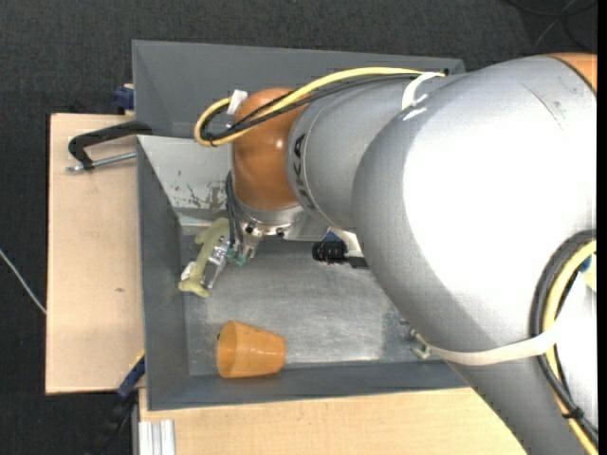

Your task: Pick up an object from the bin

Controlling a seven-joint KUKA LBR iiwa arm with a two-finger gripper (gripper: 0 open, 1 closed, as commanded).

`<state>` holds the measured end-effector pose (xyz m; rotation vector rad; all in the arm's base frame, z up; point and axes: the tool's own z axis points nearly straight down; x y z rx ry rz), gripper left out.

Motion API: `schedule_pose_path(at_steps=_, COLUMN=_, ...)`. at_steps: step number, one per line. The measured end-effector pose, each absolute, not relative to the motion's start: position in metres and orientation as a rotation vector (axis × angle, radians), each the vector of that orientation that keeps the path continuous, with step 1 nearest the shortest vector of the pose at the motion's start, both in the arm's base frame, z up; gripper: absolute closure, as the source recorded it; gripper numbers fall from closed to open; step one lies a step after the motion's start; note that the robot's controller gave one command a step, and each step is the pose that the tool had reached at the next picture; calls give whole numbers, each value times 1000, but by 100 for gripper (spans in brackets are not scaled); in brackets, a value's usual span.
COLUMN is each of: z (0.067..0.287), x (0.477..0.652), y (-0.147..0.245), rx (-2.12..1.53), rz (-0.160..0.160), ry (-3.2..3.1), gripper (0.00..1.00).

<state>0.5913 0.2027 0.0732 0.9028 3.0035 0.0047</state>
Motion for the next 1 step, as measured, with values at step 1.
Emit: schedule_pose_path(at_steps=1, z=74, x=592, y=203, rx=902, rz=6, ry=3004, gripper=100)
